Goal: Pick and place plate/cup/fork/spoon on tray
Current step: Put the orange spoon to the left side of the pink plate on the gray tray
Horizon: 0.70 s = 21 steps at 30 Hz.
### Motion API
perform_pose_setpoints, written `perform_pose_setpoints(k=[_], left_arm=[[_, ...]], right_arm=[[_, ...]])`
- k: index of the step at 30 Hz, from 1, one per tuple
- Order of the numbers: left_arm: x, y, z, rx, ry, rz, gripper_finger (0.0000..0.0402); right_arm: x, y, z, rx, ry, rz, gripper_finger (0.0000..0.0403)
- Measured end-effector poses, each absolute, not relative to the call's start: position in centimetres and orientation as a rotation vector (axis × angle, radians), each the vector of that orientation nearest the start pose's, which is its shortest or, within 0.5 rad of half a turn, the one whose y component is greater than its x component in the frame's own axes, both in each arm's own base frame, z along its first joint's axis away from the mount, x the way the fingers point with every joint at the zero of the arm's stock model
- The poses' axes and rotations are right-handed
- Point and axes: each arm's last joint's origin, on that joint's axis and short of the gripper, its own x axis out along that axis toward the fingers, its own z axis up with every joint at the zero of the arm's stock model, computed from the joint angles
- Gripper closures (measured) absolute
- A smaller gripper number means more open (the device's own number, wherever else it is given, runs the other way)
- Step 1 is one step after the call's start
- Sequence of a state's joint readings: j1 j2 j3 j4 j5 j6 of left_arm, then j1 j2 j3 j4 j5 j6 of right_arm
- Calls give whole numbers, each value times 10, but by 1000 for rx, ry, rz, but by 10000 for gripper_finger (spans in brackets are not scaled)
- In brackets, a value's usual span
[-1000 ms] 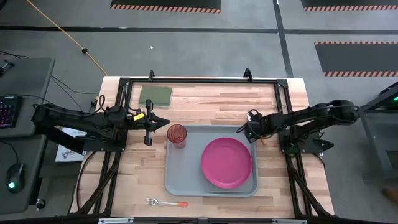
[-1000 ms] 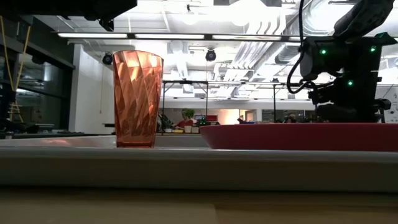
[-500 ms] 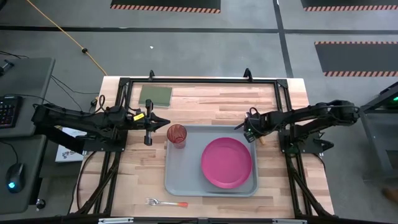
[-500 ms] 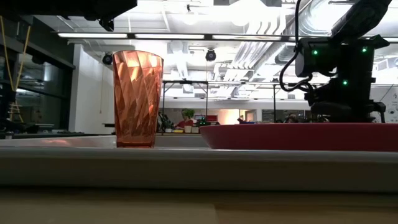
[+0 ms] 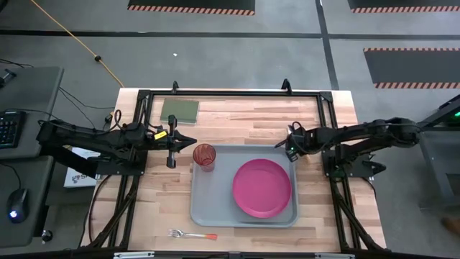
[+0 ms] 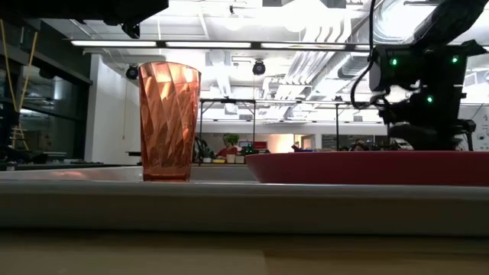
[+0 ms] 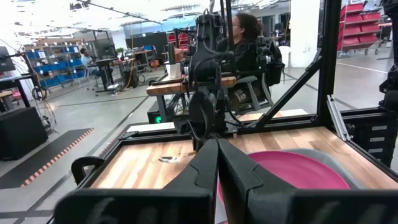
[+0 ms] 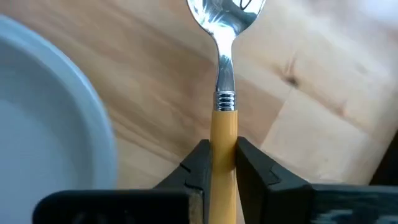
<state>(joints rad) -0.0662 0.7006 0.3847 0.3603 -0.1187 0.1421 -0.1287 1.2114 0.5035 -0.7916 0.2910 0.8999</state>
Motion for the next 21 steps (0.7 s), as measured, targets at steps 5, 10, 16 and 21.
perform_pose_setpoints(k=[5,10,16,21], left_arm=[[166,-8,259,138,-40,55,398],[166,-8,259,138,-42,56,398],[166,-8,259,138,-41,56,398],[166,-8,259,138,-41,56,398]], right_arm=[[146,-29,157,581,1130,-1031,368],[147,-30,172,621,955,-971,365],[161,-30,184,658,782,-852,364],[172,-28,191,698,680,-742,364]])
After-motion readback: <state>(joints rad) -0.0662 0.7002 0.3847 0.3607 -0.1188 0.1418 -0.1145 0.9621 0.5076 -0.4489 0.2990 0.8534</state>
